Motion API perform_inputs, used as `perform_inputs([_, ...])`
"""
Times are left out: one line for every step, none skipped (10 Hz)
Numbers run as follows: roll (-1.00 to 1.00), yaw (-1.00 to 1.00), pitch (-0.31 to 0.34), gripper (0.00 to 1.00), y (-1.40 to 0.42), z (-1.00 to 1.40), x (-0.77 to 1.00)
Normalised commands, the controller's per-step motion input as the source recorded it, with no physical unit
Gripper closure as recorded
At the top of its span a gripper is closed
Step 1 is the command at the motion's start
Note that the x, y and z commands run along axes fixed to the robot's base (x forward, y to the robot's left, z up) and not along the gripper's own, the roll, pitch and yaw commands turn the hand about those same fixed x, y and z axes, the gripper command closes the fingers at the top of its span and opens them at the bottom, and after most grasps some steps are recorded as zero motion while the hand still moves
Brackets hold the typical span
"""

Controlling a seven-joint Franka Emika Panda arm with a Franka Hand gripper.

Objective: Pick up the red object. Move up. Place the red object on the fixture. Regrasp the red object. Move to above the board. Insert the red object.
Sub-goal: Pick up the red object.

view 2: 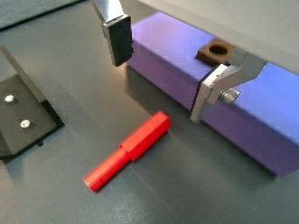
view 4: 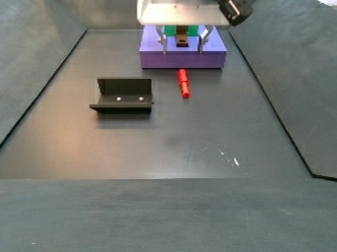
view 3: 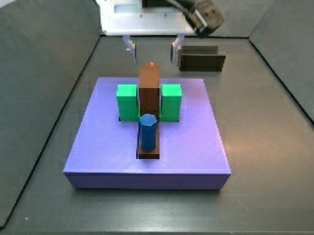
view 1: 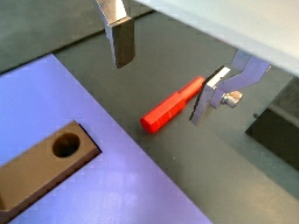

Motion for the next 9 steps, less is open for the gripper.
perform_inputs([0.24,-0.12,-0.226,0.00,0.00,-0.55,0.00])
perform_inputs([0.20,-0.15,-0.213,0.00,0.00,-0.51,0.00])
perform_inputs([0.09,-0.11,-0.203,0.00,0.00,-0.40,0.00])
perform_inputs([0.04,-0.03,-0.210,0.00,0.01,-0.39,0.00])
perform_inputs([0.09,-0.02,-0.239,0.00,0.04,-0.40,0.00])
perform_inputs([0.14,-0.01,-0.229,0.00,0.08,-0.36,0.00])
perform_inputs([0.11,-0.01,-0.196,0.00,0.05,-0.30,0.00])
perform_inputs([0.06,-0.01,-0.167,0.00,0.00,-0.23,0.00])
perform_inputs([0.02,0.00,-0.089,0.00,0.00,-0.09,0.03])
